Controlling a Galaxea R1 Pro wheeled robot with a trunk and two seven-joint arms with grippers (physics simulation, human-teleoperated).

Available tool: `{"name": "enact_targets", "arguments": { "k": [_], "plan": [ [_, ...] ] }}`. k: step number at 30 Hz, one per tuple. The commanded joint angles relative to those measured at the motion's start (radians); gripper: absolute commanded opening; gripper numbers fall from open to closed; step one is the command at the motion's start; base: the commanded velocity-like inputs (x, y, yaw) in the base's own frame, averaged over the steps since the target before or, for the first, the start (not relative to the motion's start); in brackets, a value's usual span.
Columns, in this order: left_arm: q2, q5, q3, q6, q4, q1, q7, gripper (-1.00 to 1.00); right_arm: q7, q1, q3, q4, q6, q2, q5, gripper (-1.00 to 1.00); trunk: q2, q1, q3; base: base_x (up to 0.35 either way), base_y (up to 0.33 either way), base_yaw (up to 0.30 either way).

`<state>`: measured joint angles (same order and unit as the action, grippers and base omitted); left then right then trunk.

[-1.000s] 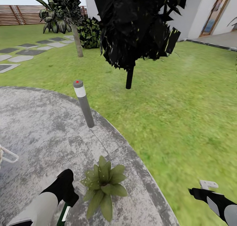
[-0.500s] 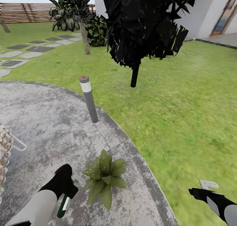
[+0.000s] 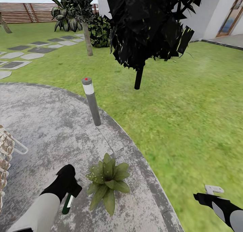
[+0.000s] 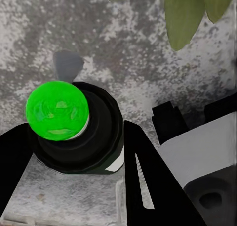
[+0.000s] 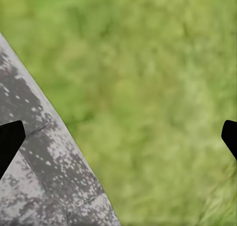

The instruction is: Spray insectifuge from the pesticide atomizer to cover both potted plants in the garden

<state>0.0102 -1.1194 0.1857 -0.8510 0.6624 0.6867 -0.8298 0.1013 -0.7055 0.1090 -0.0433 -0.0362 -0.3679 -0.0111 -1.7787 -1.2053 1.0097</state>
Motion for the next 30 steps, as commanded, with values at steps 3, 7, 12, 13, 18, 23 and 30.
{"name": "enact_targets", "arguments": {
  "k": [3,7,12,13,18,23,30],
  "plan": [
    [0.007,-0.014,0.004,-0.003,-0.002,0.001,-0.011,-1.00,0.005,0.000,0.008,-0.001,-0.004,0.000,-0.001,1.00,0.000,0.000,0.001,0.002,0.000,0.011],
    [0.007,-0.016,0.005,-0.009,-0.003,0.001,-0.012,-1.00,0.005,0.000,0.008,-0.001,-0.004,0.000,-0.001,1.00,0.000,0.000,0.003,0.106,0.000,0.149],
    [0.007,-0.016,0.005,-0.010,-0.003,0.001,-0.013,-1.00,0.005,0.000,0.008,-0.001,-0.004,0.000,-0.001,1.00,0.000,0.000,0.005,0.218,0.000,0.120],
    [0.007,-0.016,0.005,-0.010,-0.003,0.001,-0.013,-1.00,0.005,0.000,0.008,-0.001,-0.004,0.000,-0.001,1.00,0.000,0.000,0.005,0.082,0.000,0.027],
    [0.008,-0.016,0.004,-0.010,-0.003,0.001,-0.013,-1.00,0.005,0.000,0.008,-0.001,-0.004,0.000,-0.001,1.00,0.000,0.000,0.008,0.022,0.000,0.007],
    [0.008,-0.016,0.003,-0.010,-0.003,0.001,-0.013,-1.00,0.005,0.000,0.008,-0.001,-0.004,0.000,-0.001,1.00,0.000,0.000,0.015,0.001,0.000,0.000],
    [0.008,-0.016,0.003,-0.010,-0.003,0.001,-0.012,-1.00,0.005,0.000,0.008,-0.001,-0.004,0.000,-0.001,1.00,0.000,0.000,0.027,0.000,0.000,0.000]
  ]
}}
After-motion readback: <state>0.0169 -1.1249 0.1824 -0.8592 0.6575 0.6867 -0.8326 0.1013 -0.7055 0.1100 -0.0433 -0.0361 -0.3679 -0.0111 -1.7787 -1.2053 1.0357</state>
